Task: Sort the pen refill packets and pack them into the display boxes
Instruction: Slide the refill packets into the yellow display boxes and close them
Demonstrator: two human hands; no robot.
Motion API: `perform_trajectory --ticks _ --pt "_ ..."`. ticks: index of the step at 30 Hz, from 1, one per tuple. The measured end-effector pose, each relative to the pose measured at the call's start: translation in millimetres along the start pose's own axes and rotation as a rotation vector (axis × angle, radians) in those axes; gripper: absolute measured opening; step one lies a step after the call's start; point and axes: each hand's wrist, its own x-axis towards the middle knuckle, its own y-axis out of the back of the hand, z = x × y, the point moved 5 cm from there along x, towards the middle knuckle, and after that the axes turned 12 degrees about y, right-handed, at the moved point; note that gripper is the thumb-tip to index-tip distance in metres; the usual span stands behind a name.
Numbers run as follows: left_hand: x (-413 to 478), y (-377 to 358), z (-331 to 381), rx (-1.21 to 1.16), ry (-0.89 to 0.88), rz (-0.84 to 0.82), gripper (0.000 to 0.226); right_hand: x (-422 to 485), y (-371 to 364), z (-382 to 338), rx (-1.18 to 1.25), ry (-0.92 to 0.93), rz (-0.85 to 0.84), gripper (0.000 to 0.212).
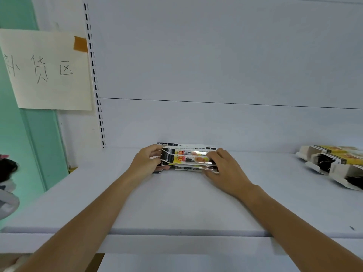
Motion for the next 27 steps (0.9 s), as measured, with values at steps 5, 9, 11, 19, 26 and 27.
perform_trajectory --ticks 5,9,11,19,26,27 --pt "-2.8 7.3 5.1 0.368 -0.192 0.272 0.046 -1.4 0.0 2.7 -0.065 -0.037 -0.070 0.026" --pt "-3.0 5.4 7.9 0.322 -0.186 0.280 0.030 -0.5 -0.3 1.6 -0.112 -0.065 -0.097 0.026" --pt "-0.6 0.7 4.5 0.284 -0.127 0.206 0.024 -0.2 -0.4 0.6 -0.116 -0.047 -0.097 0.027" --pt "-1.9 13.9 9.3 0.159 -0.101 0.359 0.028 0.9 0.2 -5.8 -0.113 0.003 -0.134 0.033" --pt "-6.5 46.0 10.2 -0.285 -0.100 0.647 0.033 9.9 2.7 -9.2 0.132 -0.081 -0.104 0.047" --pt "-6.5 48.1 10.0 -0.289 -0.103 0.672 0.037 15.6 3.5 -8.8 0.102 -0.090 -0.095 0.042"
